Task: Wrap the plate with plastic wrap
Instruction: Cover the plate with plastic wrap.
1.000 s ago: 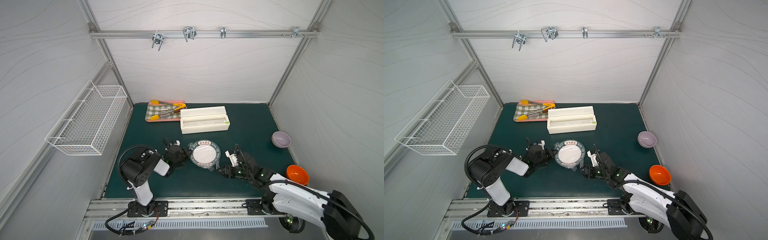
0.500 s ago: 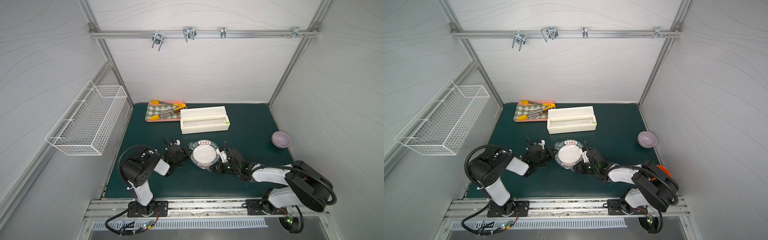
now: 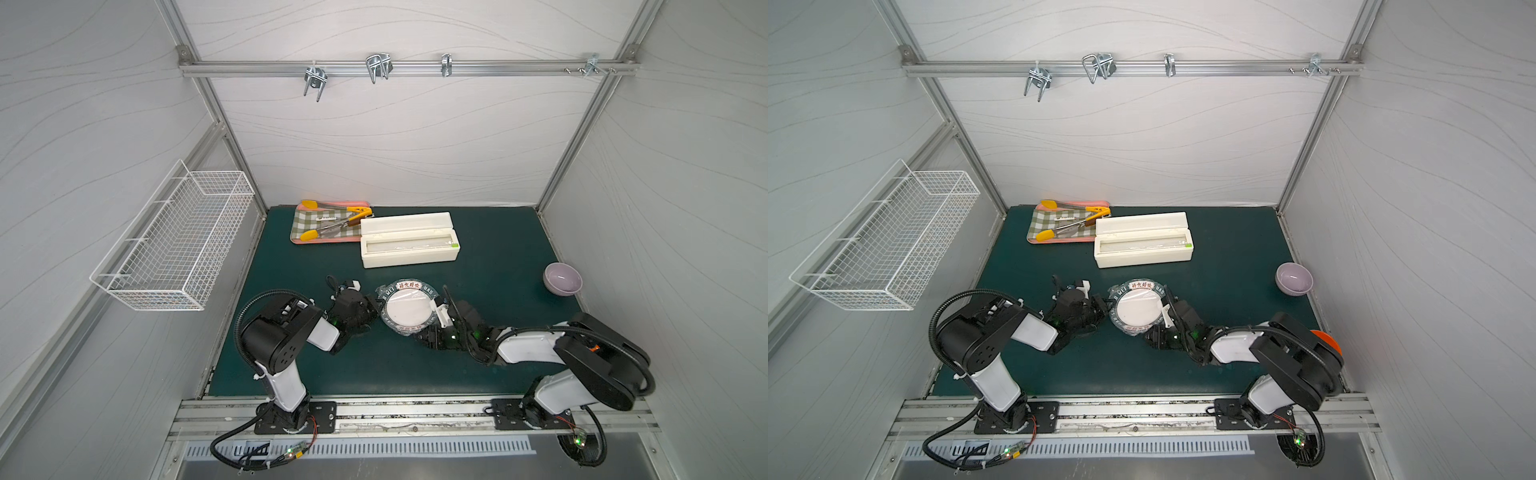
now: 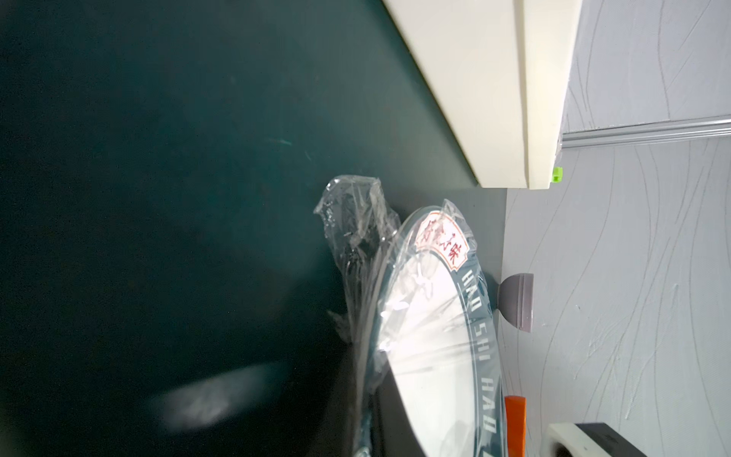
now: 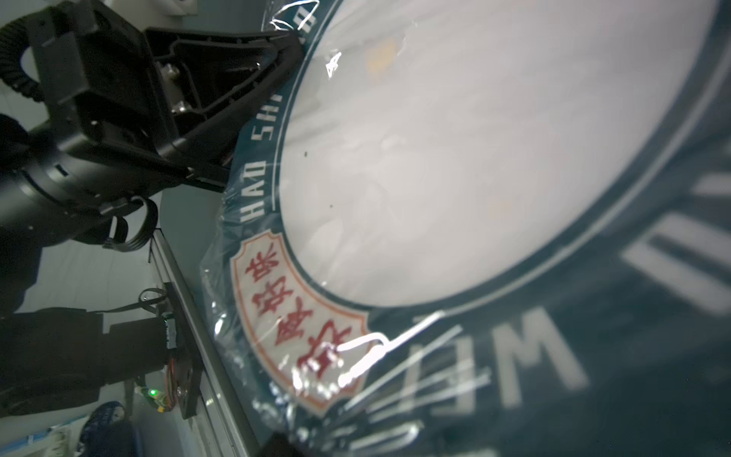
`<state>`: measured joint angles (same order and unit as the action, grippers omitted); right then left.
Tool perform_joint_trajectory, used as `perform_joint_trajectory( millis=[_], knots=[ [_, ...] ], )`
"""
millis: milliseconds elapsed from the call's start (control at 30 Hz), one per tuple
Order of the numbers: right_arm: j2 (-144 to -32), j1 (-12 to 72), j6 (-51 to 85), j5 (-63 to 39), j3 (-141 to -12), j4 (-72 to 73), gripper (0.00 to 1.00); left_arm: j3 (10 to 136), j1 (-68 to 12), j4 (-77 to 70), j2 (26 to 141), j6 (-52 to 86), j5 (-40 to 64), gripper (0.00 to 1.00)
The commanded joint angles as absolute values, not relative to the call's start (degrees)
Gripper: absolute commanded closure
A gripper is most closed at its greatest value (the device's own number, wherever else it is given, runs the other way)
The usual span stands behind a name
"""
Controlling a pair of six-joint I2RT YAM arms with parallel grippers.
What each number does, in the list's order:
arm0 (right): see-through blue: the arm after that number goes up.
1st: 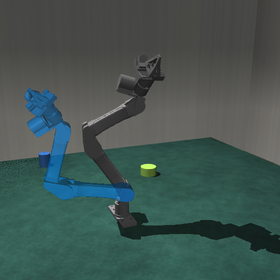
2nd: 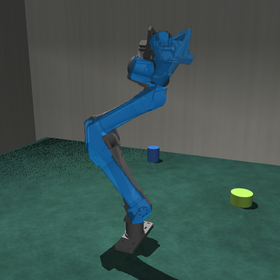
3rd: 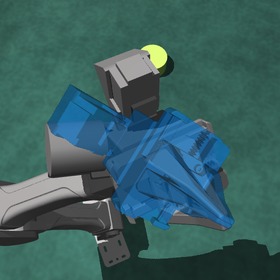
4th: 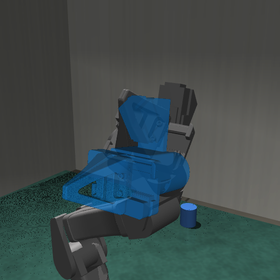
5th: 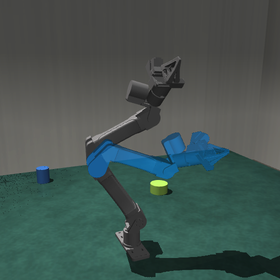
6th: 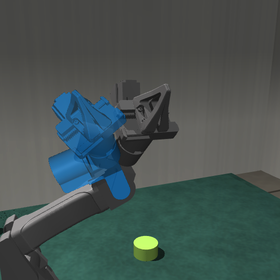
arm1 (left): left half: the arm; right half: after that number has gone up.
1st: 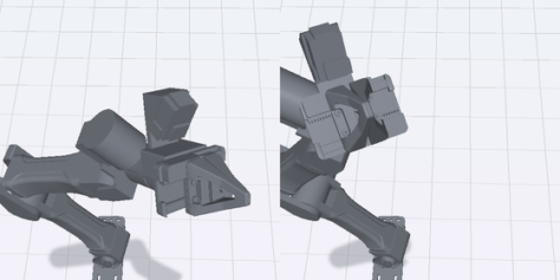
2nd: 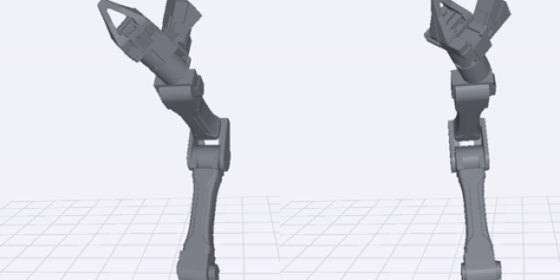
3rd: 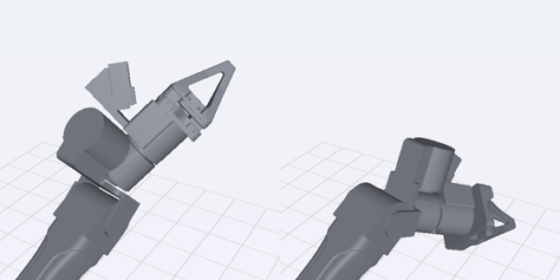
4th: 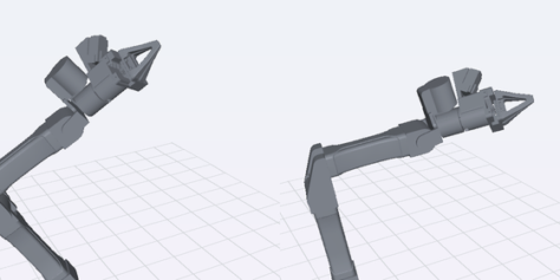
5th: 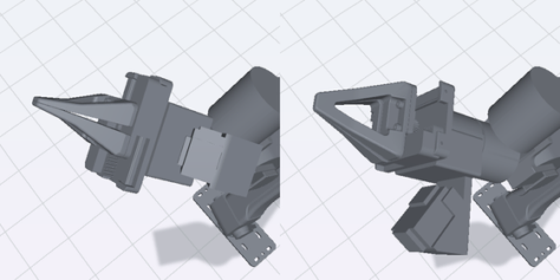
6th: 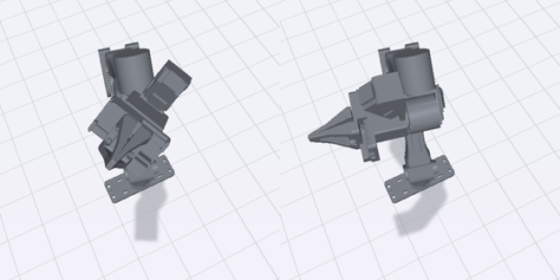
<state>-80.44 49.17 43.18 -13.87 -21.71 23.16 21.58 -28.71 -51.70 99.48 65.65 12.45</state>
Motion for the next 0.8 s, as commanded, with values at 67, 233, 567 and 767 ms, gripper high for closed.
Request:
perform_joint_trajectory(
  millis=[67,233,567,767],
  knots=[
    [-63.7,49.5,40.4,-10.7,-20.8,-0.5,0.45,21.6,-29.2,-50.2,99.3,66.0,13.1,1.00],
    [-51.3,47.2,40.8,-9.7,-21.1,-13.9,0.46,21.6,-29.2,-49.3,99.2,65.2,13.2,1.00],
    [-66.3,35.6,45.2,-18.3,-19.3,8.3,0.90,21.7,-29.1,-48.9,99.0,64.6,14.1,1.00],
    [-81.7,37.0,48.7,-18.3,-20.7,24.6,0.95,21.8,-29.1,-49.7,99.6,64.7,14.4,1.00]
  ],
)
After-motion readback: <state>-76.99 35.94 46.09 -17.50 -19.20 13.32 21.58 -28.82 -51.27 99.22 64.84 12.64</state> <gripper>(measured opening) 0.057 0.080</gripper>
